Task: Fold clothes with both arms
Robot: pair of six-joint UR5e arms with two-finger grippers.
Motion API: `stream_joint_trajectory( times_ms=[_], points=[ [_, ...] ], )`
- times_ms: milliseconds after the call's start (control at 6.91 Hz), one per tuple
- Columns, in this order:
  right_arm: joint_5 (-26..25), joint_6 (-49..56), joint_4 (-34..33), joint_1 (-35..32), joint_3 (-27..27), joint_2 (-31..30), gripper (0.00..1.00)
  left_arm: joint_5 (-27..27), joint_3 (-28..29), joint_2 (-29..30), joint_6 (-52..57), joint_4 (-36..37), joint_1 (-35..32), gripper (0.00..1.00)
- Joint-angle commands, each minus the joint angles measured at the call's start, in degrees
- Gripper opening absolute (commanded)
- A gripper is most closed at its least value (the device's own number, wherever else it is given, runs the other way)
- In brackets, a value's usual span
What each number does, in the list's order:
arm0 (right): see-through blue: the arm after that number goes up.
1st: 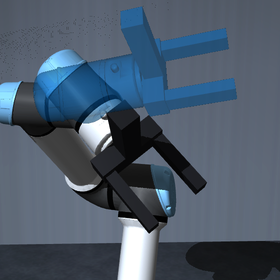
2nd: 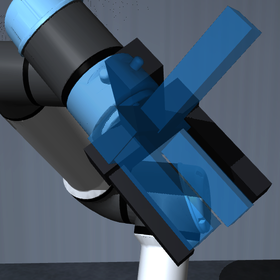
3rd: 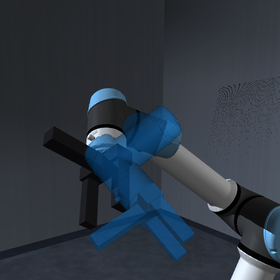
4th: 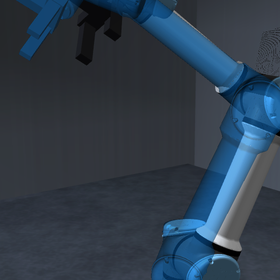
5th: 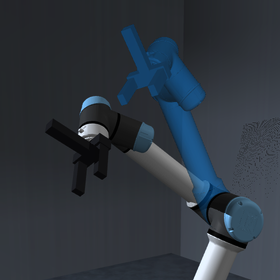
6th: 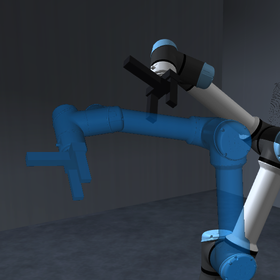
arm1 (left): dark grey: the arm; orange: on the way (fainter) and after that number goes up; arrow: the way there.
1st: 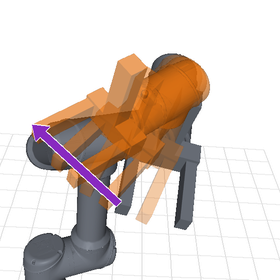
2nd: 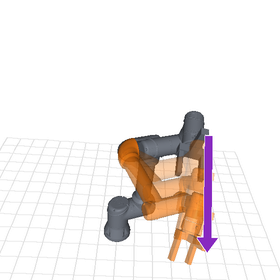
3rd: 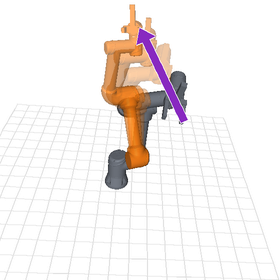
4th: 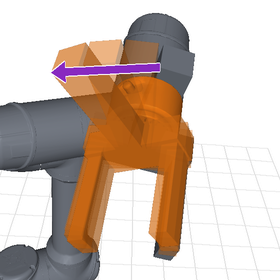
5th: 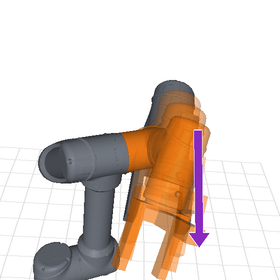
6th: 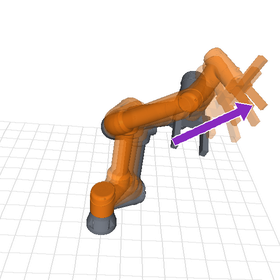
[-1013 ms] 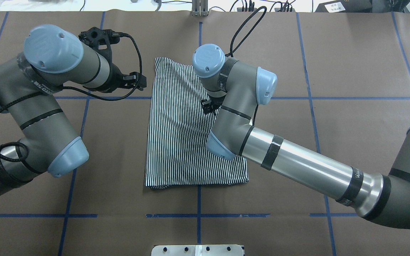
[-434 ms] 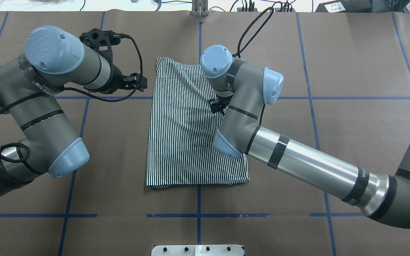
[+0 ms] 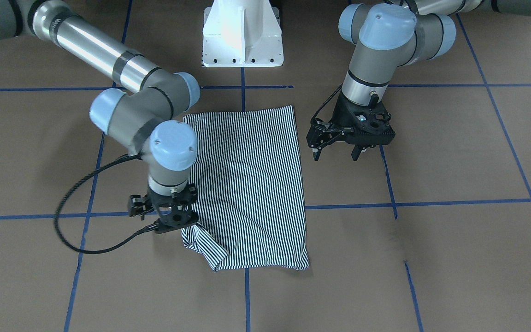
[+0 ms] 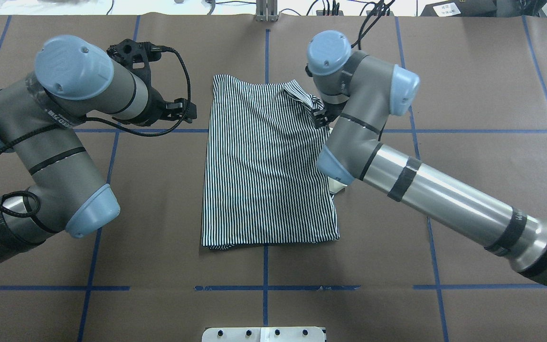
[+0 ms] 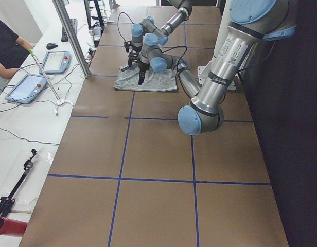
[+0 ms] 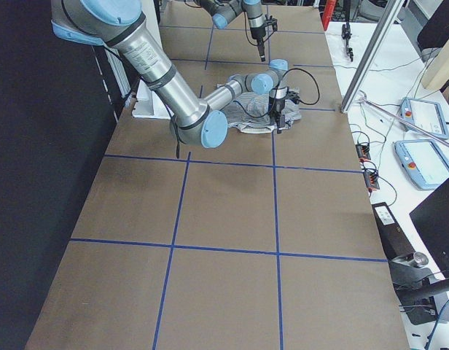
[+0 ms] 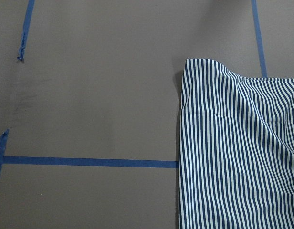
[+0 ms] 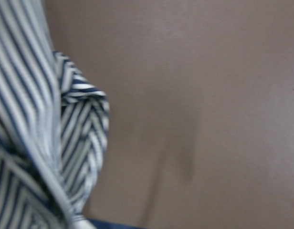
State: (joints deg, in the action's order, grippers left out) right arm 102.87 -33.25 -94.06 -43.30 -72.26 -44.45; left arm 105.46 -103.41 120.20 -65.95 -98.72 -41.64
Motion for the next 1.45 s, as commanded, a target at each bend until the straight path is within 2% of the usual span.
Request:
stream_joint_trajectory(
  times_ms=[0,289,579,724,868,1158,1303],
  points=[
    [0.5,9.0,0.3,-6.2,-2.6,-4.6,1.00,0.0,0.1,-0.1,-0.1,-0.1,0.1,1.00],
    [1.8,5.7,-0.2,-6.0,-1.9,1.4,1.00,-0.1,-0.3,0.0,0.2,0.0,0.0,1.00],
    [1.4,-2.2,0.5,-2.1,7.3,11.9,1.00,-0.2,-0.4,-0.6,1.3,0.4,-0.5,1.00],
    [0.7,-4.8,4.8,-0.7,10.3,13.5,1.00,-0.2,-0.5,-1.0,3.3,0.4,-1.2,1.00],
    [-5.3,-6.8,8.7,1.4,15.4,16.3,1.00,-0.1,-0.4,-1.5,3.5,0.4,-2.0,1.00],
    [-10.0,-7.0,15.9,3.7,23.3,17.8,1.00,0.0,-0.5,-1.7,4.7,0.5,-2.7,1.00],
    [-10.5,-7.1,16.4,4.4,23.5,17.8,1.00,0.0,-0.5,-1.7,4.7,0.9,-2.7,1.00]
  ],
)
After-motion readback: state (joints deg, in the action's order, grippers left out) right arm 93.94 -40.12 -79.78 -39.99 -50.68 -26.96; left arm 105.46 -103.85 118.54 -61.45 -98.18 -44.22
